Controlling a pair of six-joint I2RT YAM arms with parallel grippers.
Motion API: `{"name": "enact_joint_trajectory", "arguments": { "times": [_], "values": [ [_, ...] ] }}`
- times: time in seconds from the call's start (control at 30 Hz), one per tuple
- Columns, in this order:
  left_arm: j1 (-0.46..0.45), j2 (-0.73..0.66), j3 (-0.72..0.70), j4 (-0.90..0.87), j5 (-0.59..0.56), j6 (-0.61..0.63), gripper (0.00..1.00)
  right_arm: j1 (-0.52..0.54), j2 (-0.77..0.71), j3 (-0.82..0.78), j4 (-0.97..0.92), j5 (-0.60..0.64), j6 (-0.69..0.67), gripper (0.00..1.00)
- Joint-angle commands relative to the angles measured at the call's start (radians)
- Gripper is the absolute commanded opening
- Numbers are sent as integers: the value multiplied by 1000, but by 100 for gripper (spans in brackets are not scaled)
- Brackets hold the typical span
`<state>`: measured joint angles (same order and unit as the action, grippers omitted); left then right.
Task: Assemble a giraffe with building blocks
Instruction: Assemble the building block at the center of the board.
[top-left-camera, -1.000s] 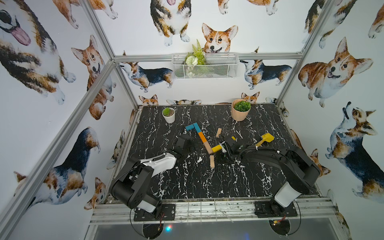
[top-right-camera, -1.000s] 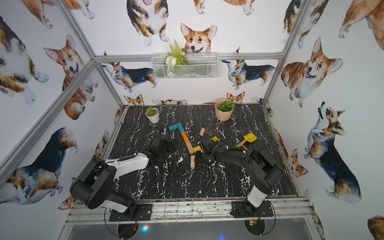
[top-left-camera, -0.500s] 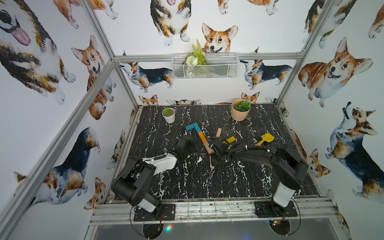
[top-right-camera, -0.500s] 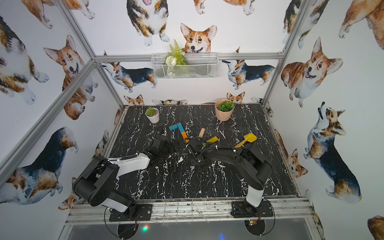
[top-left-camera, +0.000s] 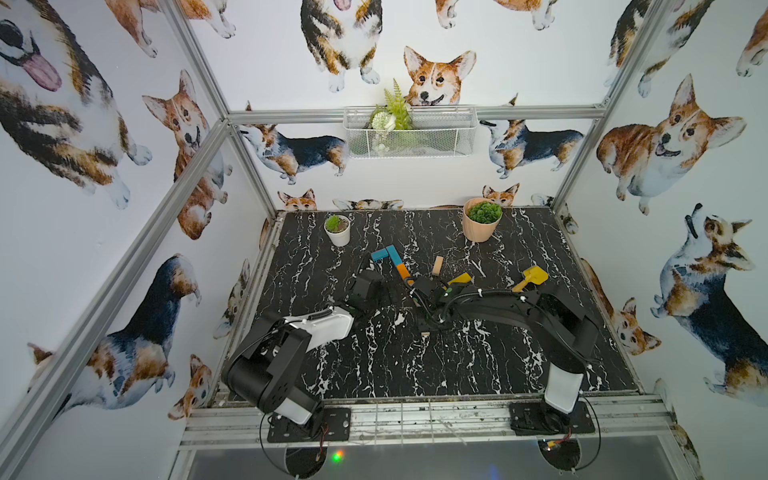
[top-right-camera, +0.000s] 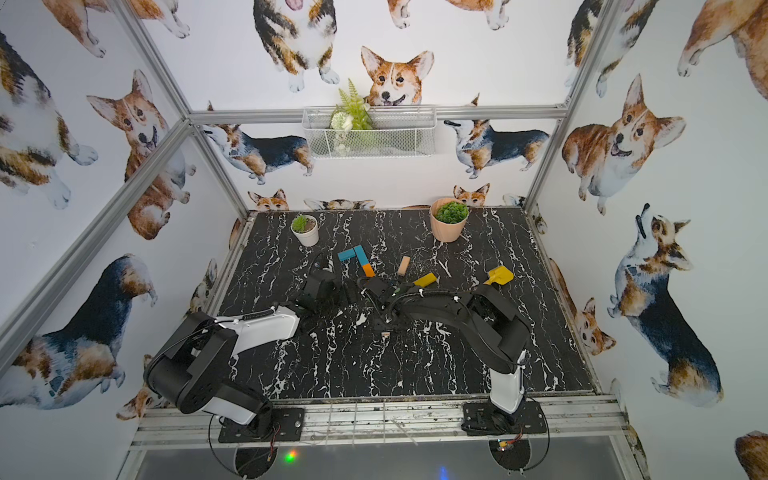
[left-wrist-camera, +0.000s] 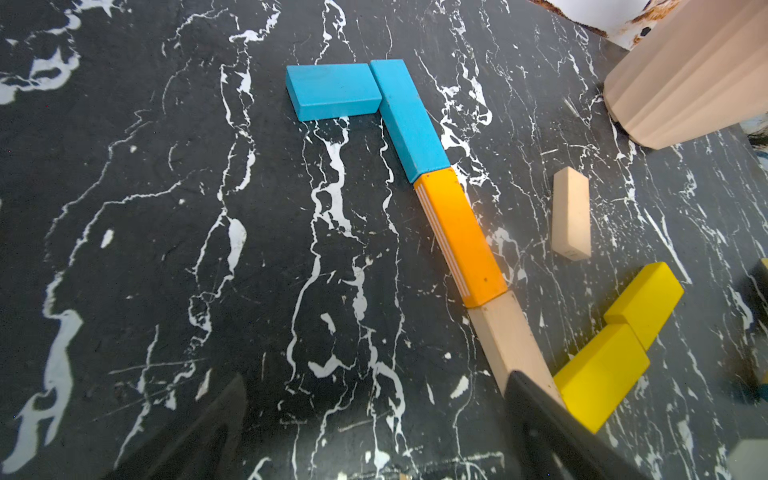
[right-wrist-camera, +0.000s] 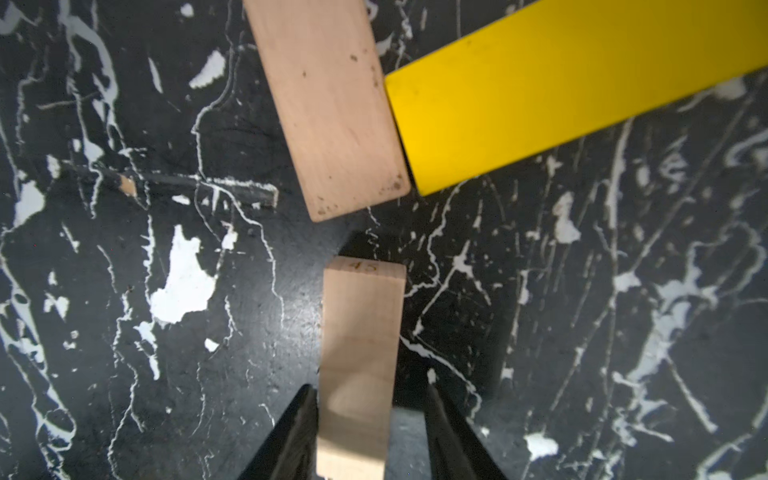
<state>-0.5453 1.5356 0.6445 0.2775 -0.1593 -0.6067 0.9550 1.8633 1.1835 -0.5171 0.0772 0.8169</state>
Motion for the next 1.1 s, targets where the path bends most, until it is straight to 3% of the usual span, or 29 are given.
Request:
{"name": "enact_joint_trajectory", "arguments": {
  "times": [0.0, 0.3, 0.7, 0.83, 0.97, 1.07],
  "values": [
    [1, -3, 1, 29, -1, -2, 100, 1, 18, 19, -35, 9, 29, 37],
    [1, -5, 2, 27, -2, -2, 100, 0, 46, 47, -63, 21, 42, 13],
    [2, -8, 3, 27, 1, 1, 100, -4, 69, 59, -80, 34, 55, 12],
    [1, -7, 4, 26, 1, 1, 100, -4, 57, 60, -83, 41, 58, 20],
    [1, -12, 1, 24, -6, 4, 100, -8, 14, 78, -107, 56, 47, 40],
    [1, -17, 0, 26, -7, 4, 100, -34, -25, 106, -131, 48, 46, 47]
  ]
}}
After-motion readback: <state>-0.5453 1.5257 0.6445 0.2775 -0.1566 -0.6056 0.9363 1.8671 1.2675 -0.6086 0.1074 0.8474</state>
